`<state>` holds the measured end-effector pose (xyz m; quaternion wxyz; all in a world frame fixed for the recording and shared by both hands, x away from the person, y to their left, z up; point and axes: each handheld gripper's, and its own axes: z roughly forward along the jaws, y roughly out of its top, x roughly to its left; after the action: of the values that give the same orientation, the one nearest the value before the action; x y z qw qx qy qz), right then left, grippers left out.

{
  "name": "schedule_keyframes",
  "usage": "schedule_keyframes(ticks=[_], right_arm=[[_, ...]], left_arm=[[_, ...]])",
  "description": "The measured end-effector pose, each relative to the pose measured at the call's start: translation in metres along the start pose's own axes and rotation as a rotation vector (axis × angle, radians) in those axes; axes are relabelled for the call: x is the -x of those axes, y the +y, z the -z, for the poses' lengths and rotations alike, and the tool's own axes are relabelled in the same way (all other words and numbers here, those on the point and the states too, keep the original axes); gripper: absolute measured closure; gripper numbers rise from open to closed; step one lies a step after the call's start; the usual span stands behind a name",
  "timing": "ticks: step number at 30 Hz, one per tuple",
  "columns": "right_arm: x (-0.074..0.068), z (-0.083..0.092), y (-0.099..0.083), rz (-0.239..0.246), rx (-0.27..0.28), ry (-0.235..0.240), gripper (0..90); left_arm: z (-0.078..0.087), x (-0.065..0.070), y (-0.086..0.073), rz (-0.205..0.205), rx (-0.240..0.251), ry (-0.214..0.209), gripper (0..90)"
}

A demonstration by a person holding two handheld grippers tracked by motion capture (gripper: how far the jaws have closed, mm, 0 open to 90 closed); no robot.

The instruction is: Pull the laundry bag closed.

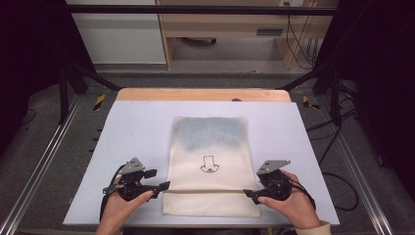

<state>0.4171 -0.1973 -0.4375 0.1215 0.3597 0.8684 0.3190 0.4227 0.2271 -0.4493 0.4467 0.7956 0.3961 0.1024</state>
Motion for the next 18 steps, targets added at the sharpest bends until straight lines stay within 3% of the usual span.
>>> schedule_keyframes(ticks=[6,10,14,18], right_arm=[[0.007,0.003,0.007,-0.084,0.111,-0.108,8.5],[0.015,0.009,0.004,-0.113,0.144,-0.166,7.4],[0.026,0.018,0.000,-0.154,0.174,-0.197,7.3],[0.037,0.026,-0.007,-0.223,0.160,-0.247,8.4]], left_arm=[[0.002,-0.003,0.002,-0.035,-0.007,0.098,8.5],[0.007,-0.008,0.003,-0.038,-0.012,0.136,7.9],[0.012,-0.015,0.001,-0.040,-0.053,0.176,8.6],[0.019,-0.022,0.000,-0.038,-0.075,0.182,8.6]])
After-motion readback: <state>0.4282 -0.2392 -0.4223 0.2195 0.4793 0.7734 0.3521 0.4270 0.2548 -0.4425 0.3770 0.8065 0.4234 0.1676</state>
